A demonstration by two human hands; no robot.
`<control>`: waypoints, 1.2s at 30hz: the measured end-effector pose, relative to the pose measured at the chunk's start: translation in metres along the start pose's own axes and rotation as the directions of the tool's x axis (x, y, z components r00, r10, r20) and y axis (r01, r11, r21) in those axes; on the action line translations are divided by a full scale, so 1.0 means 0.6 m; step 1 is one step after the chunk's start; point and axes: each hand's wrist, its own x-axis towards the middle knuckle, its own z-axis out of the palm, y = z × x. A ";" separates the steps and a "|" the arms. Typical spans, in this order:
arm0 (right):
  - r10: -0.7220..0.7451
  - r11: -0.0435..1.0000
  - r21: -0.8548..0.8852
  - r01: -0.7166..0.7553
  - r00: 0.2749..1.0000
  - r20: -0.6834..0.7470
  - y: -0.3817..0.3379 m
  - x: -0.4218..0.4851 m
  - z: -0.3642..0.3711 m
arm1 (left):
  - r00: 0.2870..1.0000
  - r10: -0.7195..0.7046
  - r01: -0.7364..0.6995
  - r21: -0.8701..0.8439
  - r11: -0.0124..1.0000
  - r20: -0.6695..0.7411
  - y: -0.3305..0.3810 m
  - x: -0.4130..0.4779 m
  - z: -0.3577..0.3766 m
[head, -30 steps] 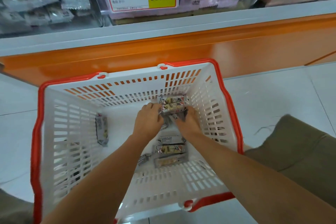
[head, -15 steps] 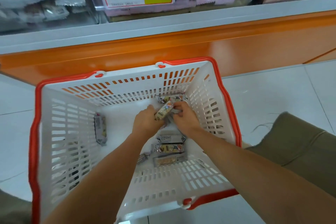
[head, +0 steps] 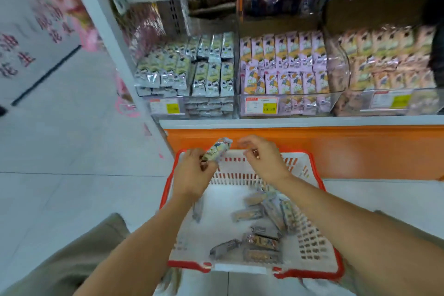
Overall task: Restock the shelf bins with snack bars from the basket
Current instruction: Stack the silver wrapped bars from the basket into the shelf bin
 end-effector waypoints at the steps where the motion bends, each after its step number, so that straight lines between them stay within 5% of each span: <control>1: -0.046 0.999 -0.014 0.046 0.999 -0.016 -0.025 0.005 -0.014 | 0.998 0.018 -0.018 0.000 1.000 -0.062 0.007 -0.005 -0.026; 7: -0.225 0.972 -0.095 0.214 0.967 -0.122 -0.144 0.039 -0.086 | 0.948 0.080 -0.091 -0.020 0.996 -0.309 0.074 0.008 -0.145; 14: -0.228 0.954 -0.236 0.183 0.957 -0.177 -0.190 0.110 -0.117 | 0.924 0.108 -0.078 0.095 0.992 -0.368 0.141 0.109 -0.189; 25: -0.144 0.969 -0.216 0.122 0.985 -0.091 -0.156 0.180 -0.126 | 0.952 0.209 -0.102 0.413 0.905 -0.222 0.191 0.217 -0.146; 36: -0.191 0.970 -0.159 0.182 0.981 -0.044 -0.119 0.176 -0.117 | 0.957 0.278 -0.202 0.493 0.846 -0.085 0.192 0.223 -0.096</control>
